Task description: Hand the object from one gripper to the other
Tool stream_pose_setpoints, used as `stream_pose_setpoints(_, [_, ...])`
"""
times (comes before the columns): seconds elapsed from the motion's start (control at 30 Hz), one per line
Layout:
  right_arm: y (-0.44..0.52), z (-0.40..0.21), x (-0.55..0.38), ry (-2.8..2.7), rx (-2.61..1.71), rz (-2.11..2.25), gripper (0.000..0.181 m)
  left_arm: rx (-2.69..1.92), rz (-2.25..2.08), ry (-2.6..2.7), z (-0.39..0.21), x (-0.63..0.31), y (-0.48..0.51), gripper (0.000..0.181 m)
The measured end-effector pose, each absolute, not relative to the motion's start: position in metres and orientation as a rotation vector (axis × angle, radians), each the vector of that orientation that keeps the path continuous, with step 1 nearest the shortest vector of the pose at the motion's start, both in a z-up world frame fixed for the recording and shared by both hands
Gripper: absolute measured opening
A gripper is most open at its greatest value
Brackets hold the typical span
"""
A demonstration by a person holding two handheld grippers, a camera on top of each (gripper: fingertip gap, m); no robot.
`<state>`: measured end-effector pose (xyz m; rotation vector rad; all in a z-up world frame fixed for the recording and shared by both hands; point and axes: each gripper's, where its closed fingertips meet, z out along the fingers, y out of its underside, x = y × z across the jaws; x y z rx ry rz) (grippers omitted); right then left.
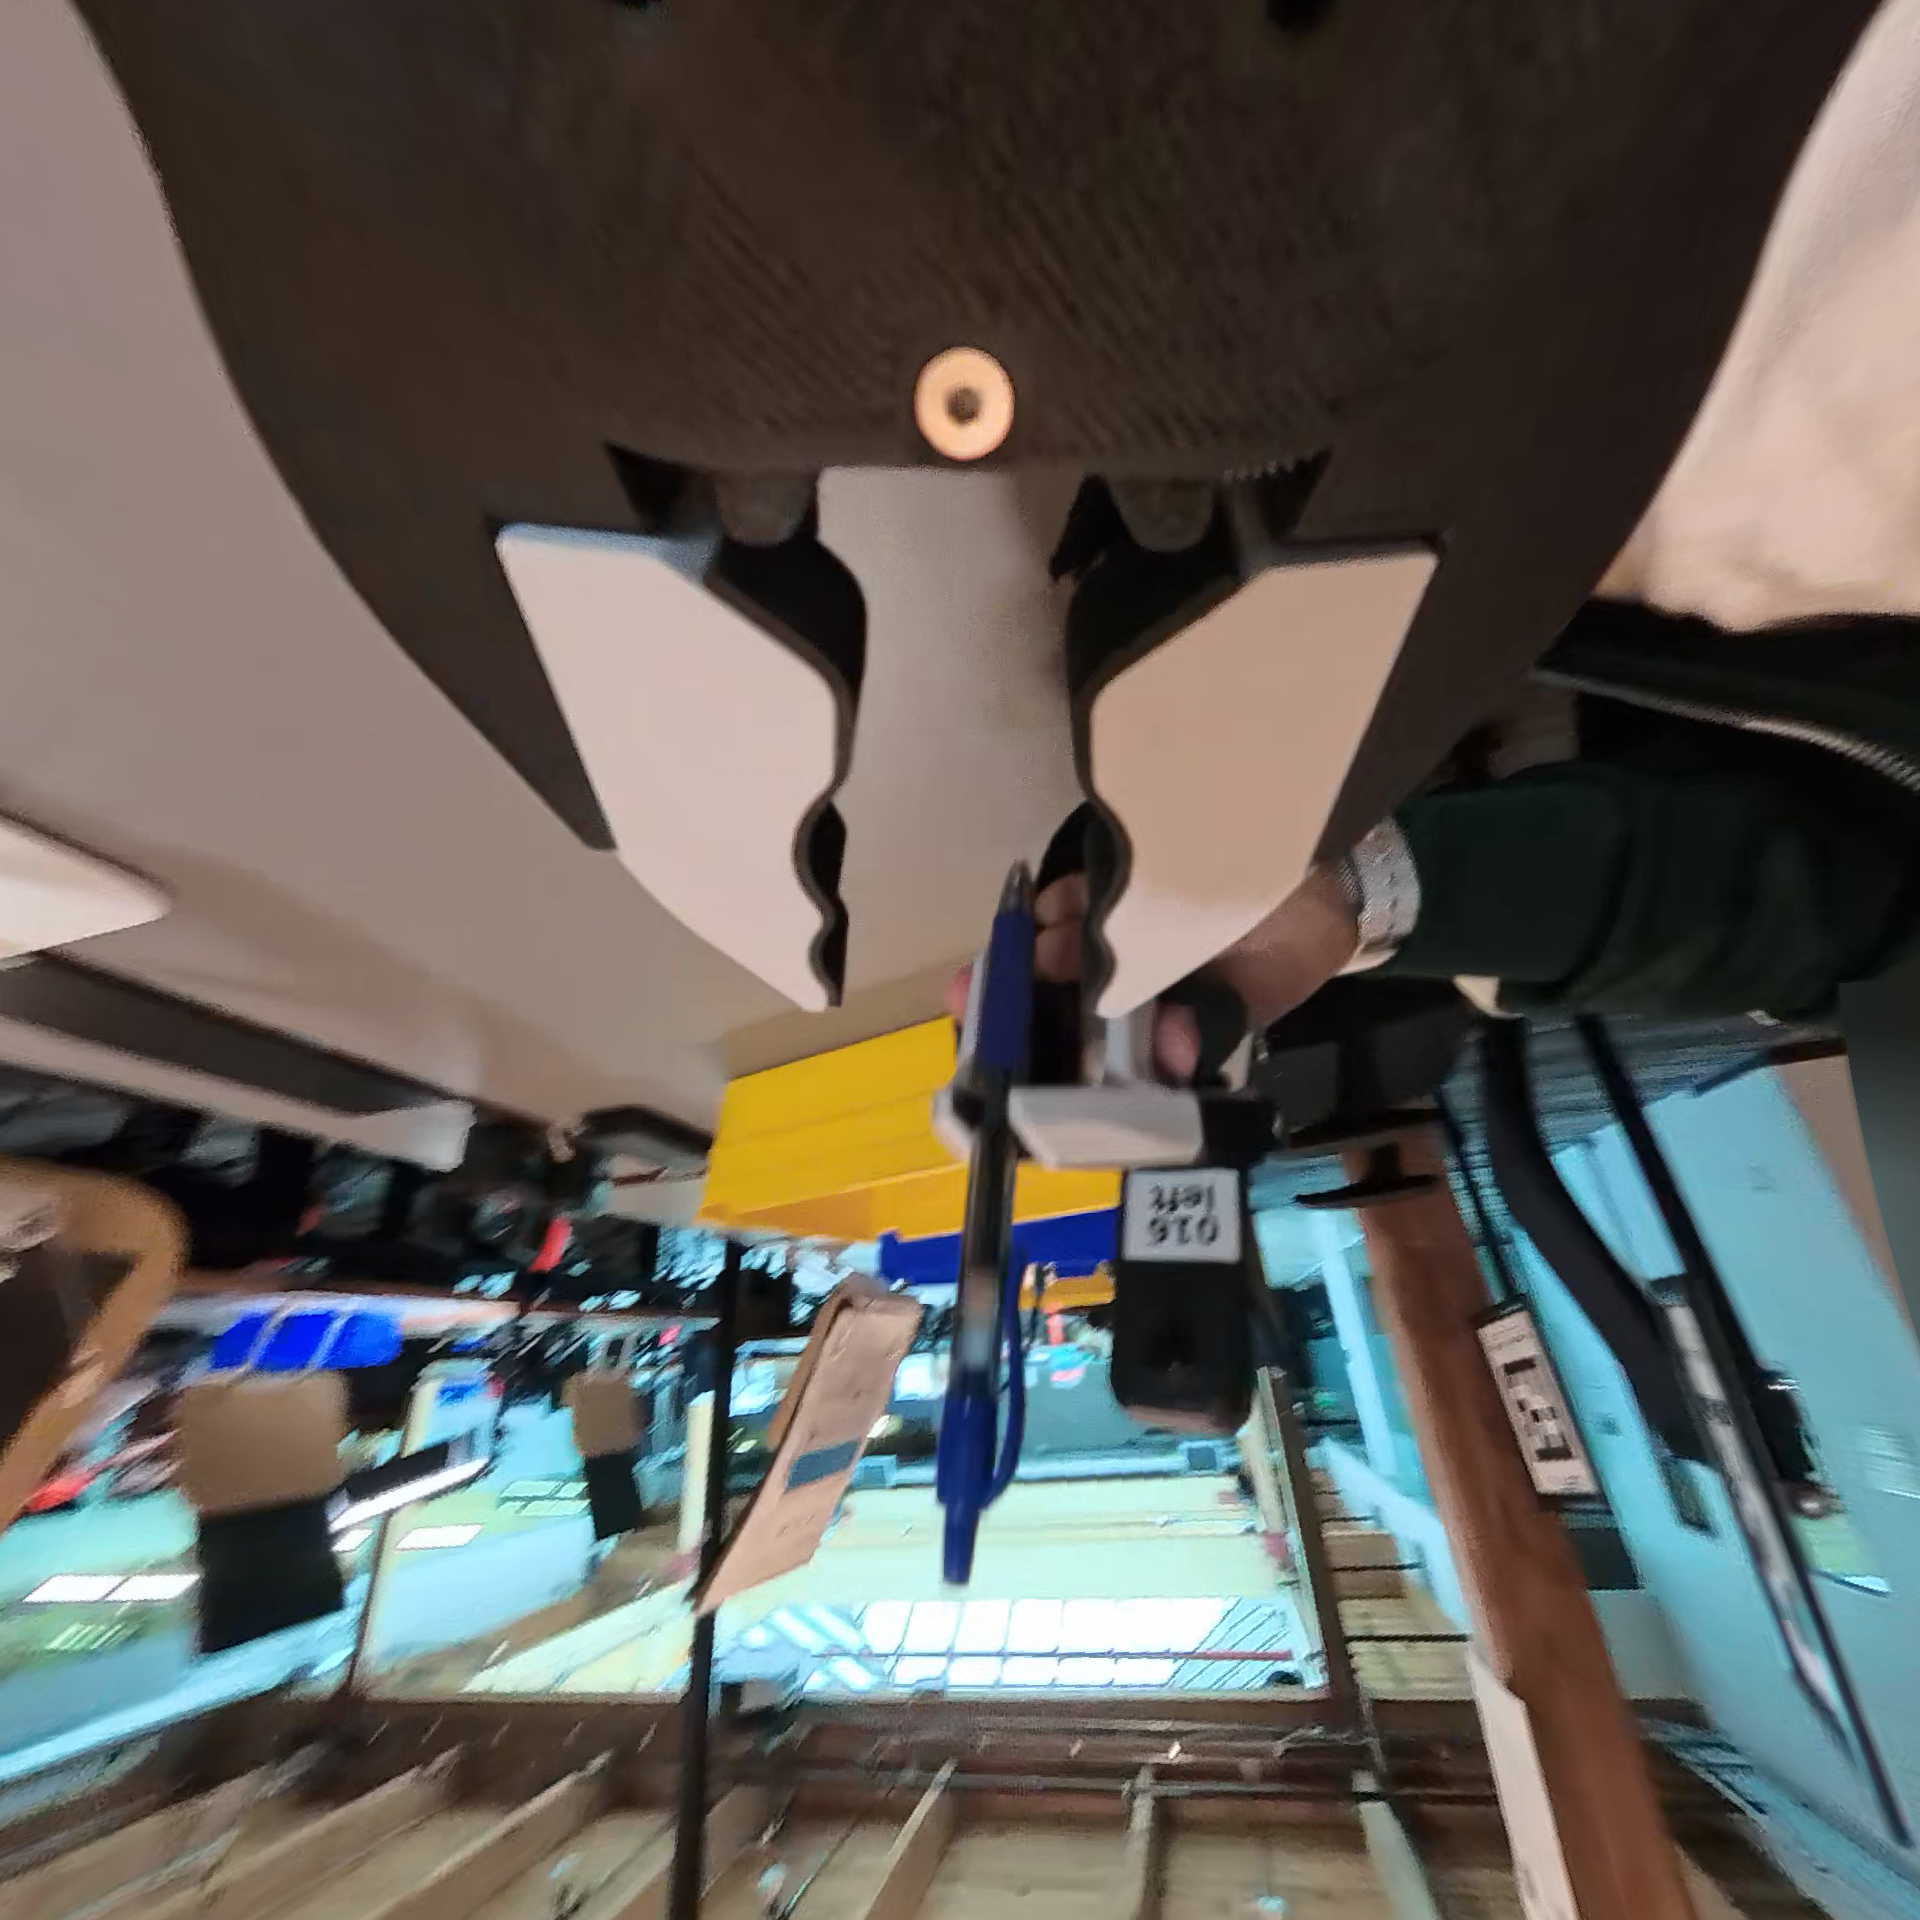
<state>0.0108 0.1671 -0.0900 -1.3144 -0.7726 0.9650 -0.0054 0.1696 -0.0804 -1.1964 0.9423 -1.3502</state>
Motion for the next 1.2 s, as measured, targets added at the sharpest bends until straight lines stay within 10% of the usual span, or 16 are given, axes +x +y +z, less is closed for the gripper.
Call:
stream_pose_setpoints(0.63, [0.148, -0.064, 0.015, -0.789, -1.216, 0.973, 0.014, -1.203, -1.437, 1.123, -0.108, 0.041, 0.132, 0.011])
stream_pose_setpoints(0.87, [0.159, -0.077, 0.022, -0.769, -1.294, 0.996, 0.014, -1.160, -1.488, 1.025, -0.088, 0.026, 0.142, 0.057])
stream_pose_setpoints(1.2, [0.149, -0.104, -0.009, -0.927, -1.356, 0.988, 0.014, -1.129, -1.452, 1.009, -0.073, 0.012, 0.145, 0.033])
